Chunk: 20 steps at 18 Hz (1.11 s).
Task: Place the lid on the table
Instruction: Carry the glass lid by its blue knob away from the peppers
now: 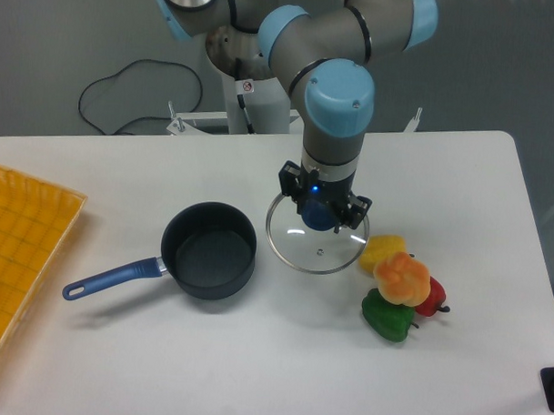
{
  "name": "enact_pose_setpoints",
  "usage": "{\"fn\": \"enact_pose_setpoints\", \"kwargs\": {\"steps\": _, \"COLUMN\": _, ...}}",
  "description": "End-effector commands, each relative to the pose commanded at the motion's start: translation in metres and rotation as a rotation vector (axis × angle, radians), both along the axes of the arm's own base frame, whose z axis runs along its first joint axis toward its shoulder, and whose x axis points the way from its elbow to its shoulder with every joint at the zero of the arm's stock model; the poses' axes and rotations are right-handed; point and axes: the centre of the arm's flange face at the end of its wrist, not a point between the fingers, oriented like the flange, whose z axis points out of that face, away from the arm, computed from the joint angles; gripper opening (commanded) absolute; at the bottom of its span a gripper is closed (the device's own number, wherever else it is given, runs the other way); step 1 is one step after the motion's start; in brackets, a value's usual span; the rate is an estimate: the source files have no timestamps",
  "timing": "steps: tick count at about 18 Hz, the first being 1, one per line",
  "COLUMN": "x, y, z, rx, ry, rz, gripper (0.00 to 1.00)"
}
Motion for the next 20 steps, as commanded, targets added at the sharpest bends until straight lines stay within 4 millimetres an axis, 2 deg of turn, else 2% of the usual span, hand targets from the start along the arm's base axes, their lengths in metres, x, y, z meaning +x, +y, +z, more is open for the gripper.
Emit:
{"fn": "enact_pose_setpoints", "kwargs": {"steps": 4, "x": -0.003, "y": -0.002, "z": -0.004, "rx": 0.000, "ry": -0.003, "rz": 0.005, "gripper": 0.52}}
{"fn": "enact_pose_setpoints", "kwargs": {"steps": 9, "x": -0.007, "y": 0.004, "z": -0.009, "rx": 0.009, "ry": -0.011, "rz": 0.002, "gripper": 0.52}}
{"fn": "enact_pose_setpoints", "kwargs": {"steps": 13, "x": -0.017, "y": 0.018, "z": -0.021, "rx": 0.002, "ry": -0.022, "rz": 0.000, "gripper": 0.52}}
{"fn": "enact_pose_setpoints", "kwargs": {"steps": 20, "x": -0.024, "y": 0.044, "z": -0.044, "rx": 0.003, "ry": -0.018, "rz": -0.003, "gripper": 0.52}}
